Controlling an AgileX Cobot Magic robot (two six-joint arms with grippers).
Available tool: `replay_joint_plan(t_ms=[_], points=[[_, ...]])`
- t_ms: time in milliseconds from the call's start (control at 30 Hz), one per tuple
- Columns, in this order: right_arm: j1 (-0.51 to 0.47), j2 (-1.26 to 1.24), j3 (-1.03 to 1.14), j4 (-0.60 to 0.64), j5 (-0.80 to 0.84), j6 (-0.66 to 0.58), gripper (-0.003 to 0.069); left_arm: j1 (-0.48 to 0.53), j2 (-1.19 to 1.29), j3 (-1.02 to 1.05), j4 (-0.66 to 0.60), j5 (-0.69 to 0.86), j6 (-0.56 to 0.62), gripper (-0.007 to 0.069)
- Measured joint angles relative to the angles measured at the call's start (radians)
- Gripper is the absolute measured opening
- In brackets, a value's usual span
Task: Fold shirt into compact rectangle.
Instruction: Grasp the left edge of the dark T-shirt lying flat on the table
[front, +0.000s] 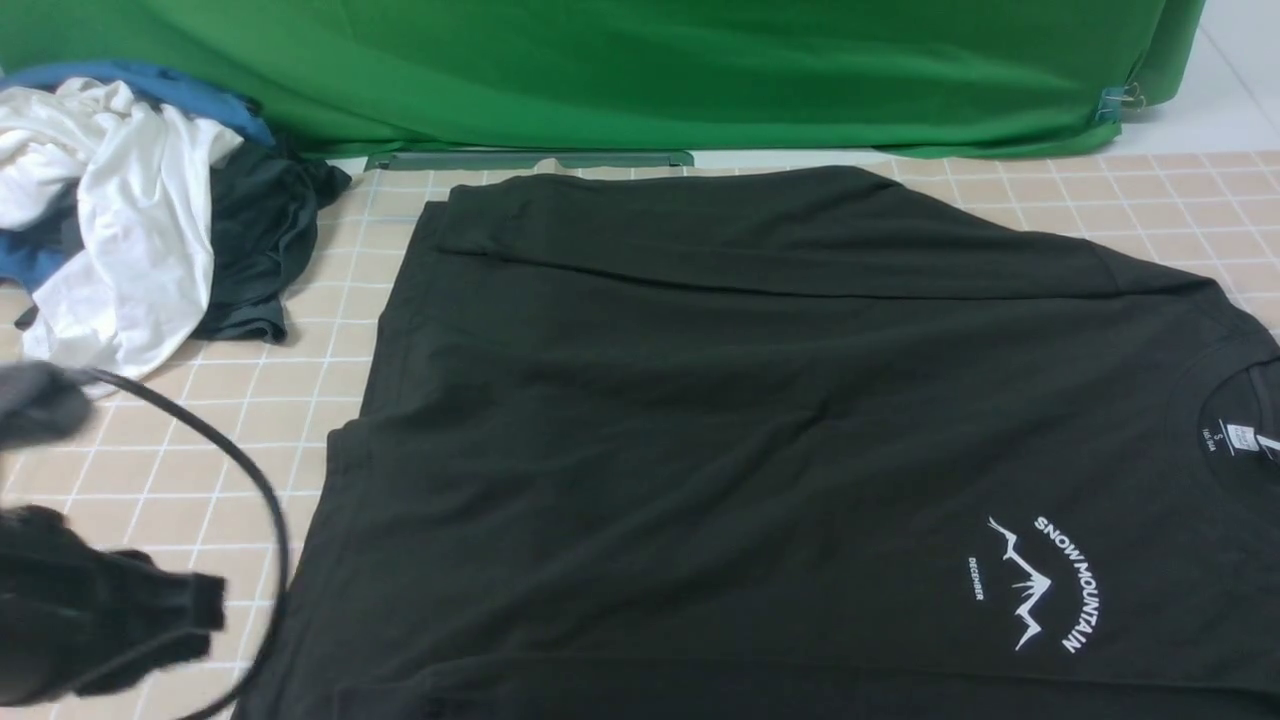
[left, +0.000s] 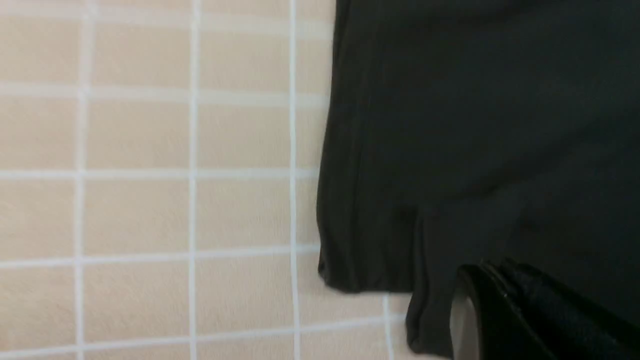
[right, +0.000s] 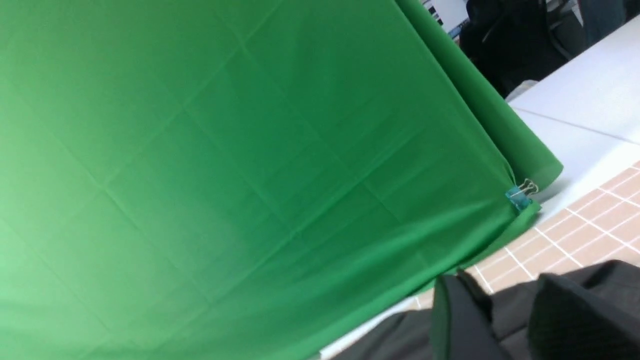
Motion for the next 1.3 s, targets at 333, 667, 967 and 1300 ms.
replay_joint_plan(t_ms=[333, 667, 967, 1300], points=[[0.122, 0.14, -0.27, 0.0, 0.422, -0.122, 0.0037, -0.218, 0.103, 0.049, 0.033, -0.104, -0.04, 0.0015], [0.329, 0.628, -0.61, -0.003, 0.695, -0.405, 0.0036, -0.391, 0.263, 0.05, 0.202, -0.215, -0.159, 0.0071], [0.433, 0.784, -0.61, -0.002, 0.7, -0.418, 0.0036, -0.392, 0.394, 0.051, 0.227, -0.366, -0.136, 0.0393], [0.445, 0.791, -0.61, -0.003, 0.623, -0.42, 0.0036, -0.392, 0.491, 0.042, 0.193, -0.367, -0.042, 0.0406]])
